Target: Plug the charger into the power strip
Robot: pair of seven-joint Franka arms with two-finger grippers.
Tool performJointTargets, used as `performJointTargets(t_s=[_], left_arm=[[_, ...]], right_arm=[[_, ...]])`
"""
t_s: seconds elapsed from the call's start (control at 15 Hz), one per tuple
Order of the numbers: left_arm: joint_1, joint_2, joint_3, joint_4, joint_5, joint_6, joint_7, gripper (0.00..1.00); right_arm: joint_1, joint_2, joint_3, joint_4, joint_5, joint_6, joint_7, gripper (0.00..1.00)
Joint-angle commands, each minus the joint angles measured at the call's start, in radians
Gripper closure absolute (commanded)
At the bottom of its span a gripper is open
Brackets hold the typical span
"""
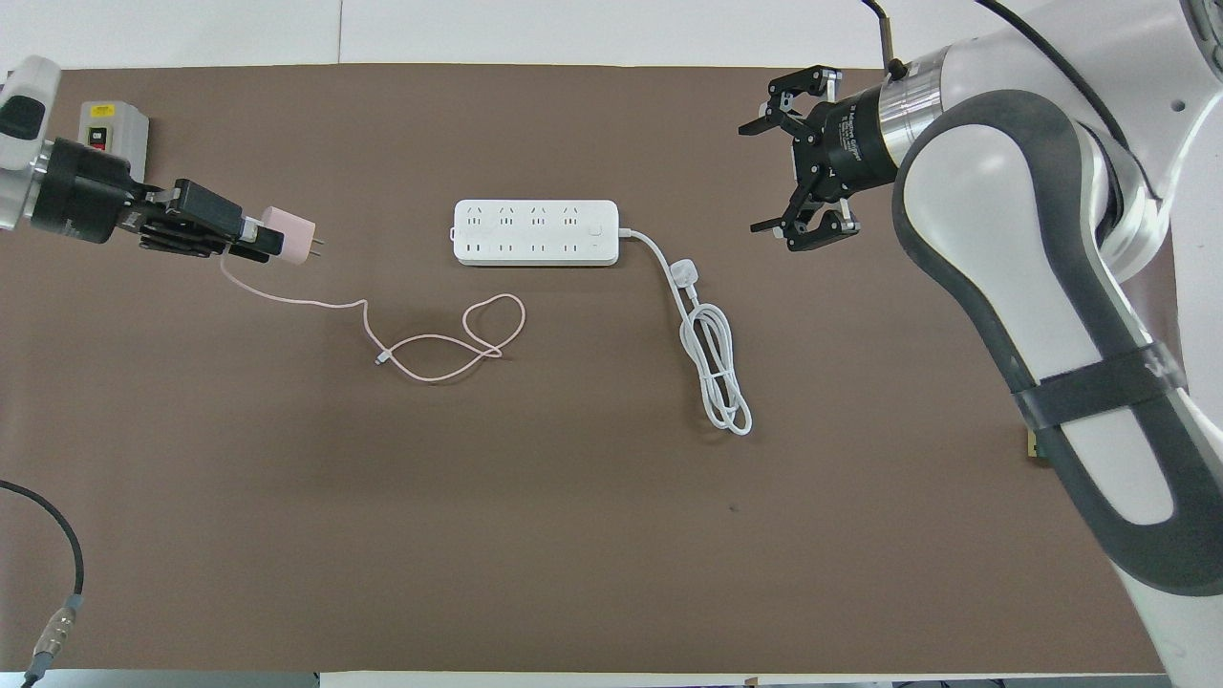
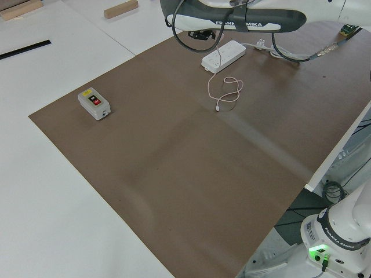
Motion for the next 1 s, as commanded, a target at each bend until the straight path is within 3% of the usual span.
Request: performJointTargets(t_s=[0.0, 0.27, 0.47, 0.6, 0.73, 0.93], left_arm=[[0.002, 0.015, 0.012, 0.102, 0.081, -0.043, -0.04, 1.0], [-0.012, -0.024, 0.024, 0.112, 0.213, -0.029, -0.071, 1.0], [-0.022, -0.024, 0.021, 0.113, 0.231, -0.041, -0.377, 1.0], [-0.047, -0.024, 0.021, 0.116, 0.291, -0.043, -0.404, 1.0], [-0.047, -0.022, 0.016, 0.115, 0.3, -0.076, -0.451, 1.0], [-0.082, -0.019, 0.016, 0.13, 0.437, -0.077, -0.479, 1.0]], right_arm=[[-0.048, -0.047, 0.011, -0.035, -0.075, -0.075, -0.185, 0.0], [-0.094, -0.082, 0.011, -0.035, -0.198, -0.177, -0.505, 0.0], [-0.144, -0.121, 0.011, -0.055, -0.281, -0.232, -0.799, 0.0], [-0.175, -0.17, 0.013, -0.09, -0.359, -0.235, -1.008, 0.0], [-0.197, -0.216, 0.013, -0.118, -0.41, -0.267, -1.13, 0.0], [-0.215, -0.295, 0.02, -0.152, -0.505, -0.315, -1.231, 0.0]])
